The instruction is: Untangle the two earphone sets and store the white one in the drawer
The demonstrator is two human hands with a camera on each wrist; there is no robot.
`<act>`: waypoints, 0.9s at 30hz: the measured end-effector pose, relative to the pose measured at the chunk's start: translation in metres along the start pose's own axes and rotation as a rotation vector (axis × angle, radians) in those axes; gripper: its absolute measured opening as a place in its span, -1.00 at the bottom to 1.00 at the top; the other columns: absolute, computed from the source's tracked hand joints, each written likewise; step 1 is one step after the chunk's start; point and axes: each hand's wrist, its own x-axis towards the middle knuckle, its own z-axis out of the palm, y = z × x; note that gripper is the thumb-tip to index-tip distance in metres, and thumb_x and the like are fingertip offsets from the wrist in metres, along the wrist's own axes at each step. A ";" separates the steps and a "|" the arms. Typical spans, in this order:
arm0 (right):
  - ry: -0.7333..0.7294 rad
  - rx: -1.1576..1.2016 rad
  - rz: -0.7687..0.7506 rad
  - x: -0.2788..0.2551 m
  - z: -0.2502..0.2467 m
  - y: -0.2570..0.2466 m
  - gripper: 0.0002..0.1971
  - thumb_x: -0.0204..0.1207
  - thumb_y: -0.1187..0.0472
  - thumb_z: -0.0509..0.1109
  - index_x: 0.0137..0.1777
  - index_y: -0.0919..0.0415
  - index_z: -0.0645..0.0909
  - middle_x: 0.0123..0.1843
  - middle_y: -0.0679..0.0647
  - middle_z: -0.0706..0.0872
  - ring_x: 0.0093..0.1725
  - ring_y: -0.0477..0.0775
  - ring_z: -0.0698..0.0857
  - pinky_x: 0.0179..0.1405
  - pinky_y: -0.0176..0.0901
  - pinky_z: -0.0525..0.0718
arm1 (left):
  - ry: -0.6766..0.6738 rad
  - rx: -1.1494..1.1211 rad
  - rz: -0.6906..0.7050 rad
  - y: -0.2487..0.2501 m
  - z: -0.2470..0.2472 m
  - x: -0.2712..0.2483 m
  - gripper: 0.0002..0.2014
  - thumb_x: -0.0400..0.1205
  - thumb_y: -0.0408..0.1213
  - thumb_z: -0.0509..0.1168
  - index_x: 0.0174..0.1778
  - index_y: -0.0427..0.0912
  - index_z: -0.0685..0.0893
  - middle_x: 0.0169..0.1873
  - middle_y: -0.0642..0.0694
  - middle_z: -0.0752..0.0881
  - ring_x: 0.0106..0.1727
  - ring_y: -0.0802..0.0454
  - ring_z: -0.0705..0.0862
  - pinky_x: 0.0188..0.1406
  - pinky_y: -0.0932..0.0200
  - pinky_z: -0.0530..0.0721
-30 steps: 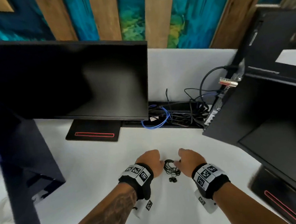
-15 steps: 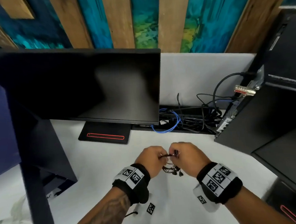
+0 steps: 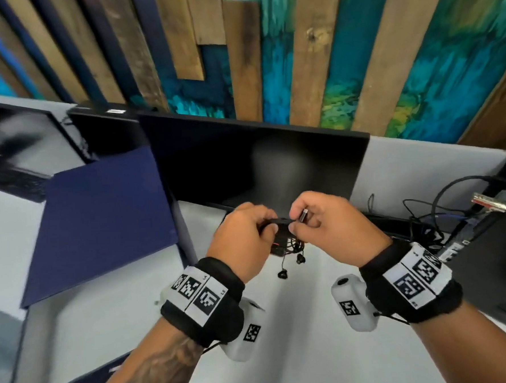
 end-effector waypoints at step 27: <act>-0.619 -0.298 -0.149 0.043 0.213 -0.143 -0.88 0.47 0.13 0.54 -0.21 -0.06 0.64 -0.17 -0.15 0.73 -0.12 -0.05 0.73 0.05 0.11 0.78 | -0.010 0.378 -0.513 -0.151 -0.143 -0.122 -0.81 0.55 -0.20 0.36 -0.33 0.10 0.52 -0.26 0.09 0.70 -0.19 0.01 0.71 -0.04 0.02 0.77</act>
